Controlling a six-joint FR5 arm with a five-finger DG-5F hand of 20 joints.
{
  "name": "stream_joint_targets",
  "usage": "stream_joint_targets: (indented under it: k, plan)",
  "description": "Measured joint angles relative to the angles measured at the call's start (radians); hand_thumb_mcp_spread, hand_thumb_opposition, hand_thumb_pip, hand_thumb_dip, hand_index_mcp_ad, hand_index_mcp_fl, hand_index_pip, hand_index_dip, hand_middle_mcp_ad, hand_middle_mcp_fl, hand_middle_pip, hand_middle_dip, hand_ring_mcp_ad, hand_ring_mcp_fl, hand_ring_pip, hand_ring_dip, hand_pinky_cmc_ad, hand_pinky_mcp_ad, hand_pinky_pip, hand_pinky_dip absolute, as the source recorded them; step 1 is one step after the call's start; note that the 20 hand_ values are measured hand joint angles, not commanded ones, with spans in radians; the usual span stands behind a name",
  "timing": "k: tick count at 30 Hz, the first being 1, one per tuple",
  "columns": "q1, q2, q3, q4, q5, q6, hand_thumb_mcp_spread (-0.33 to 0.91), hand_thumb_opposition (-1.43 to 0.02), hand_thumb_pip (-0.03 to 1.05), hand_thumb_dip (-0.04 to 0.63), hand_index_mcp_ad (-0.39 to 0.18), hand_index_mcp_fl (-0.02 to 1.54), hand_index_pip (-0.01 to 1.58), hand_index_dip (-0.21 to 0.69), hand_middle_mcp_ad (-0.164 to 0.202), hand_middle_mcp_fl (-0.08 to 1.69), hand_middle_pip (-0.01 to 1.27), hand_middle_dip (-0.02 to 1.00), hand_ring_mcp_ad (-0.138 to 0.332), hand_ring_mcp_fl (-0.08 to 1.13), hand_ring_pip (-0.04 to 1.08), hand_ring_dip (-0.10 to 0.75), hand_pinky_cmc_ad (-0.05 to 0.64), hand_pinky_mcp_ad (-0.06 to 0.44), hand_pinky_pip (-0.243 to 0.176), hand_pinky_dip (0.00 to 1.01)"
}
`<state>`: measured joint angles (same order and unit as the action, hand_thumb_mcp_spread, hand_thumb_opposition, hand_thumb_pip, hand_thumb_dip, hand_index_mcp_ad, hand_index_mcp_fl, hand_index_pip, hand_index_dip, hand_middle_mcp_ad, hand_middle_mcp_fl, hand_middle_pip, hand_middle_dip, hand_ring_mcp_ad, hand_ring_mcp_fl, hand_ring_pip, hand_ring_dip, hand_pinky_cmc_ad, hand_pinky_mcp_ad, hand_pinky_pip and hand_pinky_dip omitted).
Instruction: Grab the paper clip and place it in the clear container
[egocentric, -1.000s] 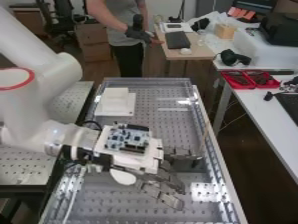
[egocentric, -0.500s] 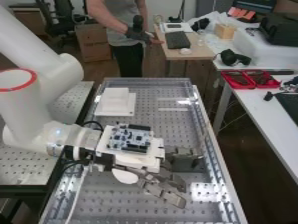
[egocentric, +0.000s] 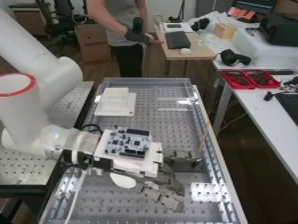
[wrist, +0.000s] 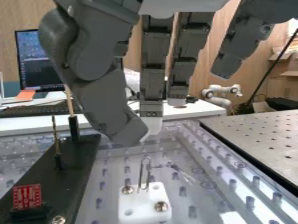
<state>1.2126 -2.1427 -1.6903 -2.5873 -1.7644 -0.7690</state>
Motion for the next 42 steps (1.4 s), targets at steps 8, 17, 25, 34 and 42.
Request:
stream_joint_targets:
  k: [8, 17, 25, 34, 42]
  plan:
    - [-0.008, -0.011, 0.000, 0.006, -0.008, 0.001, 0.61, -0.92, 0.68, 0.344, -0.201, 0.07, 0.11, -0.176, -0.044, 0.57, 0.50, 0.74, -0.024, 0.42, 0.09, 0.527, 0.415, 0.230, 0.037, 0.16]
    - [-0.013, -0.018, -0.002, 0.013, -0.018, 0.013, 0.61, -0.91, 0.68, 0.344, -0.201, 0.07, 0.11, -0.176, -0.044, 0.54, 0.50, 0.74, -0.026, 0.42, 0.09, 0.527, 0.415, 0.230, 0.037, 0.16]
    - [-0.011, -0.022, -0.011, 0.028, -0.018, 0.014, 0.61, -0.90, 0.67, 0.344, -0.202, 0.07, 0.11, -0.176, -0.030, 0.48, 0.56, 0.74, -0.024, 0.39, 0.08, 0.531, 0.412, 0.232, 0.037, 0.16]
    - [-0.012, -0.028, -0.017, 0.039, -0.013, 0.012, 0.61, -0.89, 0.66, 0.344, -0.208, 0.07, 0.11, -0.176, -0.031, 0.50, 0.60, 0.74, -0.042, 0.39, 0.09, 0.545, 0.412, 0.234, 0.037, 0.15]
    - [-0.014, -0.031, -0.016, 0.042, -0.013, 0.009, 0.69, -0.90, 0.66, 0.344, -0.218, 0.07, 0.11, -0.176, -0.028, 0.63, 0.72, 0.78, -0.042, 0.40, 0.09, 0.557, 0.428, 0.234, 0.037, 0.15]
